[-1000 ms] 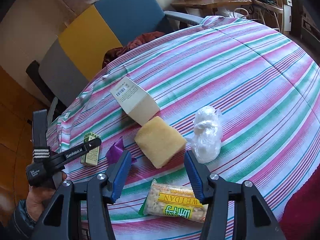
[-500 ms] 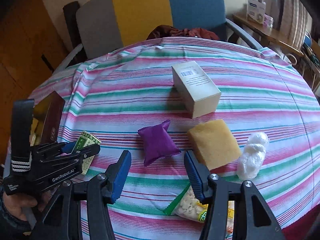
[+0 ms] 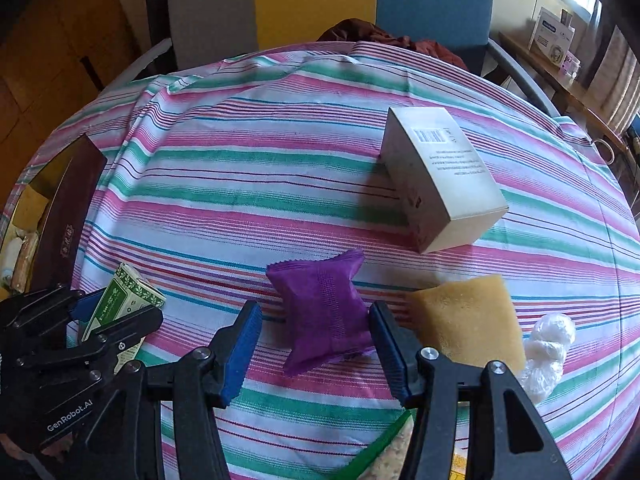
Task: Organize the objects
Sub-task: 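Grasp the purple sachet with the right gripper, then carry the green tea box into the tray and open the left gripper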
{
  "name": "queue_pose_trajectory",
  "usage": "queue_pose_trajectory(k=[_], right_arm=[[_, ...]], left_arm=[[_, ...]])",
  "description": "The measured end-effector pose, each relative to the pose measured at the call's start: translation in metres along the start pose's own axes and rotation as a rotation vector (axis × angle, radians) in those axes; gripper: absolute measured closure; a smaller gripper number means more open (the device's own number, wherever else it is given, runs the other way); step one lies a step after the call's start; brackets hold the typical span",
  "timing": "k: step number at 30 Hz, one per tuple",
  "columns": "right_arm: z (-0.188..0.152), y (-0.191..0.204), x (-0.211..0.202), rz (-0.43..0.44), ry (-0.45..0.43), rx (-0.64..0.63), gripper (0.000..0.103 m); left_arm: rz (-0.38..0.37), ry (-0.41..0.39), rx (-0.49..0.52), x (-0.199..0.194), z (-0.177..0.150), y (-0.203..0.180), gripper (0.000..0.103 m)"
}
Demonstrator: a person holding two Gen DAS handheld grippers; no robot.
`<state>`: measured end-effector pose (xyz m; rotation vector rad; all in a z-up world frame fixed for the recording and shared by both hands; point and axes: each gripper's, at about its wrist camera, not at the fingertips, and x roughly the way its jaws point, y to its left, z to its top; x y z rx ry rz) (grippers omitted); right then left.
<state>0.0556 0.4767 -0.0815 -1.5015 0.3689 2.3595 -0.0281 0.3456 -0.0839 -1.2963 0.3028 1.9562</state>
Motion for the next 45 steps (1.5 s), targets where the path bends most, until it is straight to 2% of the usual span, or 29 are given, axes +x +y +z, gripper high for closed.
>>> queue_pose_trajectory(k=[2, 7, 16, 31, 37, 45], right_arm=[[-0.002, -0.001, 0.001, -0.002, -0.004, 0.001, 0.049], [-0.003, -0.002, 0.001, -0.010, -0.013, 0.001, 0.061], [-0.003, -0.007, 0.004, 0.004, -0.002, 0.042, 0.063], [0.002, -0.010, 0.008, -0.002, -0.019, 0.050, 0.058], [0.000, -0.005, 0.007, -0.016, -0.021, 0.010, 0.065], [-0.001, -0.010, 0.009, -0.001, -0.003, 0.046, 0.065]], left_arm=[[0.008, -0.009, 0.007, 0.000, -0.001, -0.001, 0.070], [0.021, -0.035, 0.016, 0.000, -0.005, -0.002, 0.070], [0.054, -0.084, 0.064, 0.000, -0.014, -0.008, 0.070], [0.056, -0.101, 0.068, 0.000, -0.015, -0.008, 0.070], [0.064, -0.112, 0.076, 0.001, -0.016, -0.009, 0.070], [0.089, -0.133, 0.091, 0.001, -0.019, -0.013, 0.070]])
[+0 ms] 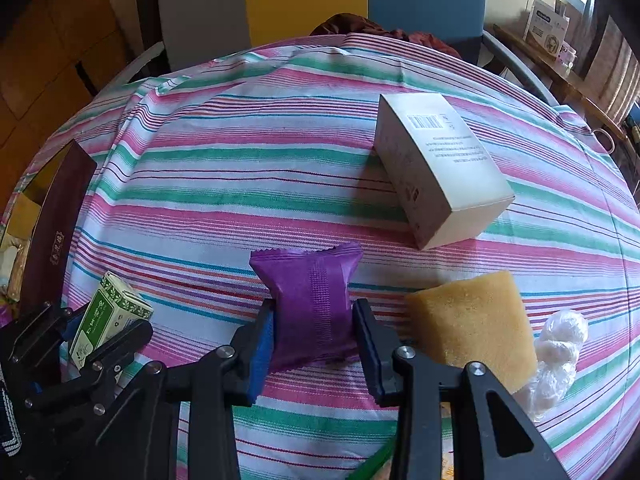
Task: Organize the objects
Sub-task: 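Carry the green tea box into the tray and open the left gripper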
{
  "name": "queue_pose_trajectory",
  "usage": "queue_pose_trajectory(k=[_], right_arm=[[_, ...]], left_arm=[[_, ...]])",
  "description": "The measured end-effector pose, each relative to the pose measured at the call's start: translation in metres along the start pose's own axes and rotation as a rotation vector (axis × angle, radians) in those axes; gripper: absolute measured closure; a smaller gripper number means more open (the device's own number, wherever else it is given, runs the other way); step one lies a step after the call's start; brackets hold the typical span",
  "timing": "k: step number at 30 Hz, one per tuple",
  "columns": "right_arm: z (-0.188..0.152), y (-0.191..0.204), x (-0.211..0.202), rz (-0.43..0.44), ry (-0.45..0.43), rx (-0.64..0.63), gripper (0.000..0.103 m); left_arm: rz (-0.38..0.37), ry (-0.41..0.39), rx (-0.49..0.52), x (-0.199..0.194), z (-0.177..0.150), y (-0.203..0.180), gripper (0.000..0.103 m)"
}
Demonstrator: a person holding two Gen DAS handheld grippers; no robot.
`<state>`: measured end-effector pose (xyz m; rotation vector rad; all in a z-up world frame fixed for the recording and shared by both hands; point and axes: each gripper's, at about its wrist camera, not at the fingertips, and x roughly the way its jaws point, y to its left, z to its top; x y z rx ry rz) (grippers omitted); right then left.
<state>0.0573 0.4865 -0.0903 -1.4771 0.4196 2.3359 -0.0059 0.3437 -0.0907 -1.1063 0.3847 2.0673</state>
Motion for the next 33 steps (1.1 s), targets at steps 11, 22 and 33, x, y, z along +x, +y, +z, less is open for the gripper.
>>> queue_pose_trajectory(k=[11, 22, 33], right_arm=[[0.001, 0.003, 0.002, -0.014, -0.014, -0.014, 0.066], [-0.004, 0.002, -0.001, -0.032, -0.023, -0.034, 0.066], [-0.006, 0.008, 0.000, -0.065, -0.030, -0.051, 0.067]], left_arm=[[0.039, 0.001, 0.029, -0.008, -0.003, -0.008, 0.072], [0.054, -0.157, 0.035, -0.089, 0.006, 0.002, 0.072], [0.100, -0.169, -0.048, -0.130, -0.002, 0.062, 0.072]])
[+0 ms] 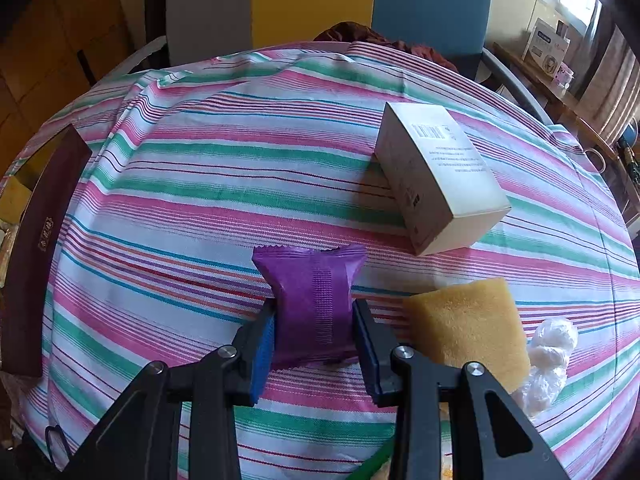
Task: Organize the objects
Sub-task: 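Carry the green tea box into the tray and open the left gripper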
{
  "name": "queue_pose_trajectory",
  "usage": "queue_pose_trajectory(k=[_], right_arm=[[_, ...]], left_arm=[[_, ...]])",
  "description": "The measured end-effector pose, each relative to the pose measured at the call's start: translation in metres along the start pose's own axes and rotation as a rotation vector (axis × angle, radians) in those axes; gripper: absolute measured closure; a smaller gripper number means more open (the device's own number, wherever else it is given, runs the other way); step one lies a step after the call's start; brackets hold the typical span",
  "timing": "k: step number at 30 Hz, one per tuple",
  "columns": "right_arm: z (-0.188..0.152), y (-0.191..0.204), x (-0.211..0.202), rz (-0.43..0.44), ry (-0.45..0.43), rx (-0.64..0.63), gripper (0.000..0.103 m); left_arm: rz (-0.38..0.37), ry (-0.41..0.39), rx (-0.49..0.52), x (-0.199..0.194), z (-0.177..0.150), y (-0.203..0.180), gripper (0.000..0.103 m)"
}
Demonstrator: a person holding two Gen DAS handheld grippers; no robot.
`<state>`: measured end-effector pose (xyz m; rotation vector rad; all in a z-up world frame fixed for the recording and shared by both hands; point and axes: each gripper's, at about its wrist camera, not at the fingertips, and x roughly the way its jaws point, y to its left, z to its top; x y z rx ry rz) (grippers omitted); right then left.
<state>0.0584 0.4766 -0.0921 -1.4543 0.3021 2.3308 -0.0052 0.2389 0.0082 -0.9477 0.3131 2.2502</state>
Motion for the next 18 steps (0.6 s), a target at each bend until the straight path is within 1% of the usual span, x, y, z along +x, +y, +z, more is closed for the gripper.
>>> queue_pose_trajectory(k=[3, 6, 8, 10, 14, 16, 18], right_arm=[[-0.001, 0.000, -0.001, -0.004, -0.001, 0.001, 0.067], [-0.002, -0.001, -0.002, -0.005, 0.000, 0.005, 0.067], [-0.002, 0.000, -0.002, -0.005, 0.000, 0.004, 0.067], [-0.002, 0.000, -0.003, -0.005, 0.001, 0.002, 0.067], [-0.002, 0.001, -0.003, -0.003, 0.001, -0.002, 0.067], [-0.002, 0.002, -0.004, 0.000, 0.001, -0.006, 0.067], [-0.003, 0.003, -0.004, 0.003, 0.002, -0.008, 0.067]], left_arm=[[-0.032, 0.051, -0.095, 0.000, -0.003, 0.040, 0.072], [-0.044, 0.099, -0.235, 0.004, -0.008, 0.094, 0.072], [-0.030, 0.118, -0.318, 0.007, -0.014, 0.130, 0.072], [0.005, 0.130, -0.377, 0.010, -0.019, 0.161, 0.072], [0.060, 0.148, -0.426, 0.023, -0.020, 0.197, 0.072], [0.080, 0.152, -0.433, 0.034, -0.015, 0.205, 0.072], [0.086, 0.164, -0.449, 0.047, -0.011, 0.211, 0.072]])
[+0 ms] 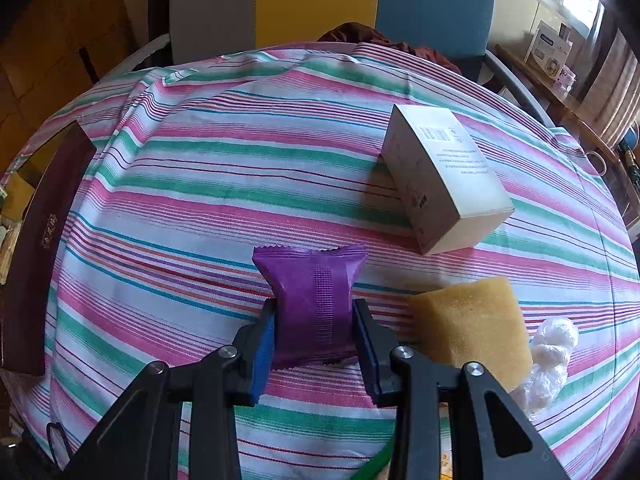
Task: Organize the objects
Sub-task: 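Carry the green tea box into the tray and open the left gripper, then carry the purple sachet into the tray and open the right gripper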
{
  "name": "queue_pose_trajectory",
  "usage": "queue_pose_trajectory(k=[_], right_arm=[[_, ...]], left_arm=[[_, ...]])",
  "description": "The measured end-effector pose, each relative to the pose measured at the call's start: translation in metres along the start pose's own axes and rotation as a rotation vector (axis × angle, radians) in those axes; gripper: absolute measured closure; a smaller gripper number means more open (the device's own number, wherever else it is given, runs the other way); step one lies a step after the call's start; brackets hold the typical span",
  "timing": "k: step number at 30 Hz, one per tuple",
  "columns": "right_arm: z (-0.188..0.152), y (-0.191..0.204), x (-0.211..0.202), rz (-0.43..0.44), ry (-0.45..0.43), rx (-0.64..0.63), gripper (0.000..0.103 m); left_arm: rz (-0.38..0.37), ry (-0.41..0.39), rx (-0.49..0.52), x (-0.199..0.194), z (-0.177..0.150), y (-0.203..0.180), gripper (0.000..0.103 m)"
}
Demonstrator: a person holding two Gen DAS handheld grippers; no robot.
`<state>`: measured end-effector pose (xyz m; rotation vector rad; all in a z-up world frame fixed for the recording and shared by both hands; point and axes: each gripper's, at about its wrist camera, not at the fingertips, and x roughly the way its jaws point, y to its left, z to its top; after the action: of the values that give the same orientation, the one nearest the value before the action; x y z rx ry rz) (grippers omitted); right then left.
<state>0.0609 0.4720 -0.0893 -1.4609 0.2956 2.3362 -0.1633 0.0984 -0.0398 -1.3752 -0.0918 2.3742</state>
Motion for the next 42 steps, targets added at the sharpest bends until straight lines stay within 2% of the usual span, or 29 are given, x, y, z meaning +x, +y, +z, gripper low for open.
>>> queue_pose_trajectory(k=[7, 12, 23, 28, 34, 38, 42], right_arm=[[0.001, 0.001, 0.000, 0.004, 0.003, -0.003, 0.067], [0.001, 0.001, 0.001, 0.007, 0.005, -0.003, 0.067], [0.003, 0.003, 0.002, 0.009, 0.006, -0.003, 0.067], [0.002, 0.004, 0.002, 0.003, 0.004, -0.012, 0.067], [0.003, 0.008, -0.009, 0.011, -0.004, 0.003, 0.069], [0.012, 0.028, -0.037, 0.099, -0.050, 0.040, 0.069], [0.030, 0.088, -0.066, 0.221, -0.090, -0.012, 0.069]], left_arm=[[0.040, 0.018, -0.031, 0.042, 0.029, -0.001, 0.072], [0.088, 0.039, -0.015, 0.066, 0.037, 0.000, 0.072], [0.104, 0.040, -0.004, 0.071, 0.037, 0.004, 0.067], [0.083, -0.011, 0.021, 0.040, 0.029, 0.002, 0.067], [0.067, -0.087, 0.090, -0.023, -0.008, 0.002, 0.064], [0.067, -0.124, 0.112, -0.057, -0.033, 0.015, 0.060], [0.083, -0.137, 0.087, -0.076, -0.048, 0.033, 0.060]])
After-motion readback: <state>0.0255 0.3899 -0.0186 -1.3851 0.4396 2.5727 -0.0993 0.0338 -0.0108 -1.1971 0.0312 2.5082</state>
